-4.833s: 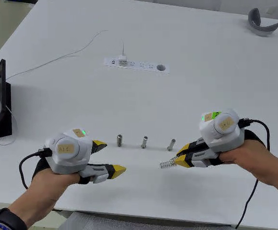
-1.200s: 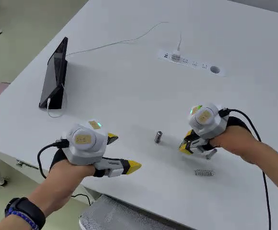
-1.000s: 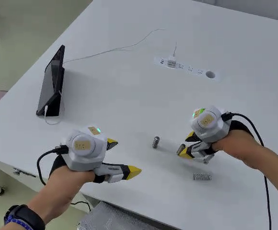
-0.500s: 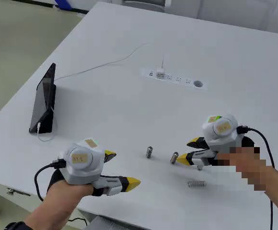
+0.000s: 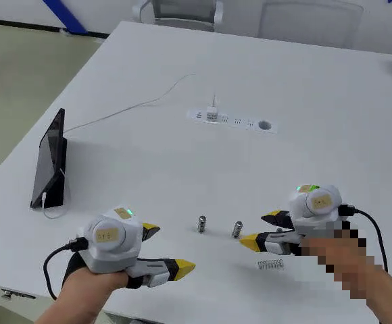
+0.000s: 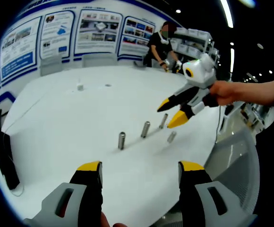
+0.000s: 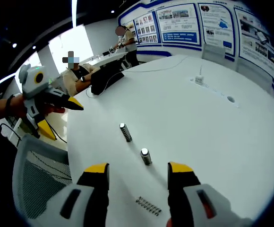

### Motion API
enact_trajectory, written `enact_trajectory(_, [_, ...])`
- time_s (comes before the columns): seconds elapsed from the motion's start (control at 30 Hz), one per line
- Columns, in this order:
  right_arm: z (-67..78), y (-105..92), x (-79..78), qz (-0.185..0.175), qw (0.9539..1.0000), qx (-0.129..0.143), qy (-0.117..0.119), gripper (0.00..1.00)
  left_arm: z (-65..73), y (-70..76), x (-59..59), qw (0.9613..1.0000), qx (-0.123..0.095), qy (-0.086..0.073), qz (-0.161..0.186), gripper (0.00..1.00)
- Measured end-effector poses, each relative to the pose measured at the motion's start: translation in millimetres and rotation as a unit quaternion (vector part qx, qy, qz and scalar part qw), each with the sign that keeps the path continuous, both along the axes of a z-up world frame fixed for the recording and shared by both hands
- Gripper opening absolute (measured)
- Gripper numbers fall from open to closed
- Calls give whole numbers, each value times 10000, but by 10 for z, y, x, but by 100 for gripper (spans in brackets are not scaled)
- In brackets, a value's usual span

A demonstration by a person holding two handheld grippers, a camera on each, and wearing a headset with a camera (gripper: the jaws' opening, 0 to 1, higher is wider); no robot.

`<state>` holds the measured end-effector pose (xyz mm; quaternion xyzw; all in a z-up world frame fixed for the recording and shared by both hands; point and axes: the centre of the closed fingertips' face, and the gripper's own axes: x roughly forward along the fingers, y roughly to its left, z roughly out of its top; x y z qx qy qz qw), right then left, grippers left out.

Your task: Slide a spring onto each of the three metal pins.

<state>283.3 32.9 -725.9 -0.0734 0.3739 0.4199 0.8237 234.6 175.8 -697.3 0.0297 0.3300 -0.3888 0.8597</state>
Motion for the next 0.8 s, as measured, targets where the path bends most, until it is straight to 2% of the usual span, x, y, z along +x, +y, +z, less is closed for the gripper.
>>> enact_trajectory(0.13, [10,-48,-64,-123,9999,36,-54,54,11,-13,28,10000,12,-13,-16,67])
enact_trajectory(0.3, [40,-115,-81,-450,9985,278,-104,55,3,-71,44,10000,27,4,-69,67])
enact_trajectory(0.4, [49,-159,-112,-541,9980,289,-171,56,15,-124,49,10000,5,5,-93,67])
enact_trajectory(0.6, [-24,-266,-208,-697,9972,263,-83,59,-29,-247,25,9998,-4,41,-208,67])
enact_trajectory(0.8, [-32,-381,-287,-904,9954,295,-122,59,-56,-346,-7,9995,-21,86,-296,67])
